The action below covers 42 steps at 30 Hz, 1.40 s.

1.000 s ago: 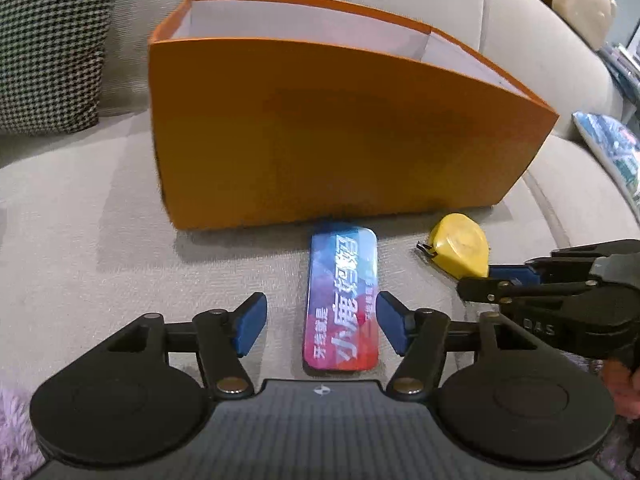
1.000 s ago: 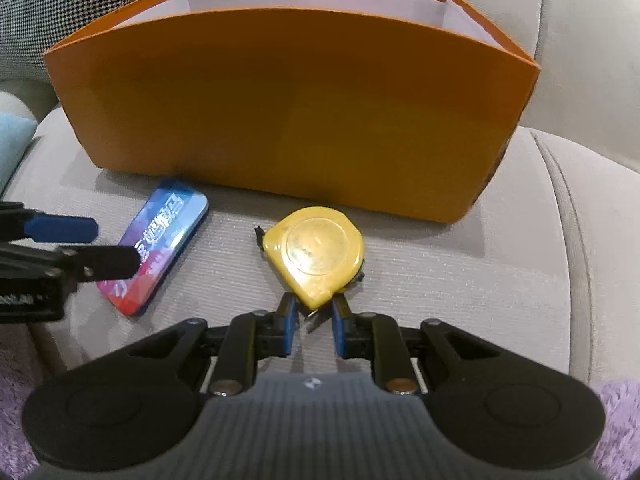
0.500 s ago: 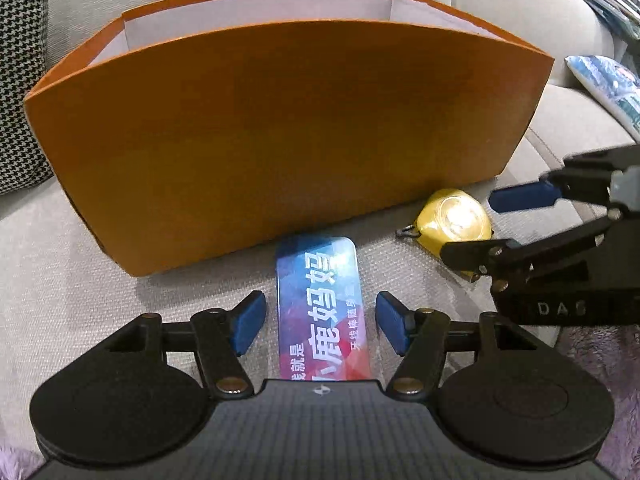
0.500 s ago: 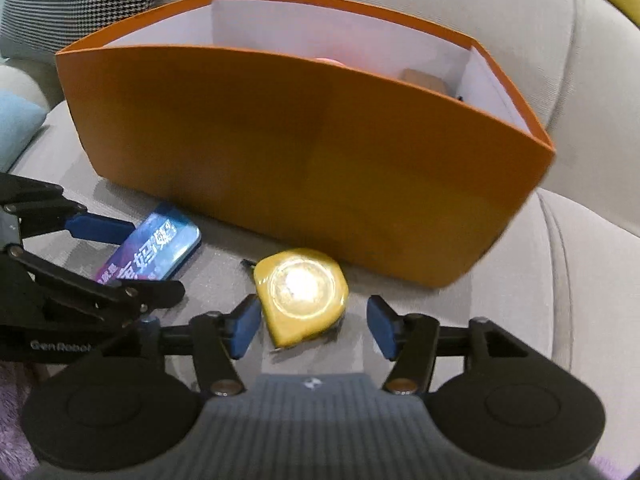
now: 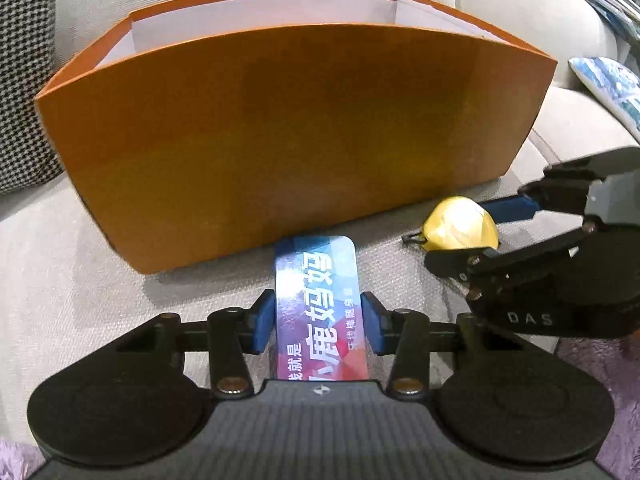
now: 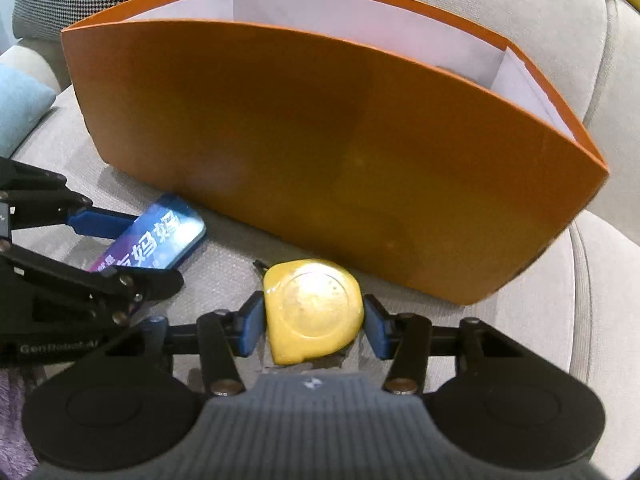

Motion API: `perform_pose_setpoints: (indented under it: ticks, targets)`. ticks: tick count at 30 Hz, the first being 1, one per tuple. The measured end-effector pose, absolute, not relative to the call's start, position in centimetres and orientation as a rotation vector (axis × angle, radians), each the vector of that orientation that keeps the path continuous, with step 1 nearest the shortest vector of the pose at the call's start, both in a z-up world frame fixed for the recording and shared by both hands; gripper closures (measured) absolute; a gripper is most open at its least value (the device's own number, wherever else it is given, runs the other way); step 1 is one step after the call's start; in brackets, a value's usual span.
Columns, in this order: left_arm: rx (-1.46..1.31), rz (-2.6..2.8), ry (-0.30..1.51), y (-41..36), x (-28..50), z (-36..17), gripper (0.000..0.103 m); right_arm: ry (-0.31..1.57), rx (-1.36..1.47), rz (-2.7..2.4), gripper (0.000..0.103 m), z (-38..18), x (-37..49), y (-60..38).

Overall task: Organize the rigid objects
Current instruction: 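Grasp the blue-red card tin with the left gripper while the right grasps the yellow tape measure, then lift the card tin and tape measure with both grippers over the orange box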

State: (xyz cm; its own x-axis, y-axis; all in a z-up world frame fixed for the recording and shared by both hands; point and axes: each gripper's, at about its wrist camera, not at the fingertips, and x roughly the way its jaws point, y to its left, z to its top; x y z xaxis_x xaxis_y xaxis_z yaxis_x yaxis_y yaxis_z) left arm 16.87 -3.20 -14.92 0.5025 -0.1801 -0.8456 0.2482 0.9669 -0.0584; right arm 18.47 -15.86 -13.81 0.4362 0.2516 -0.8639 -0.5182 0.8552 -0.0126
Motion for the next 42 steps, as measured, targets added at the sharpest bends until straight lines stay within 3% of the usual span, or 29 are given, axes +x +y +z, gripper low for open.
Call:
perform_pose_setpoints:
  ticks: [9, 22, 33, 42]
  targets:
    - [-0.031, -0.221, 0.99, -1.1, 14.9, -13.1, 0.052, 0.984, -0.268, 0.497, 0.05, -12.1, 16.3, -16.1]
    - [-0.151, -0.25, 0.832, 1.9, 13.1, -2.3, 0.052, 0.798, -0.199, 0.564, 0.05, -3.2, 14.6, -17.5]
    - [-0.208, -0.358, 0.755, 2.9, 19.0, 5.5, 0.052, 0.652, -0.158, 0.582, 0.05, 3.4, 18.8, -17.0]
    - [-0.261, -0.41, 0.922, 3.3, 26.8, 3.6, 0.052, 0.783, -0.088, 0.545, 0.05, 3.0, 26.1, -17.6]
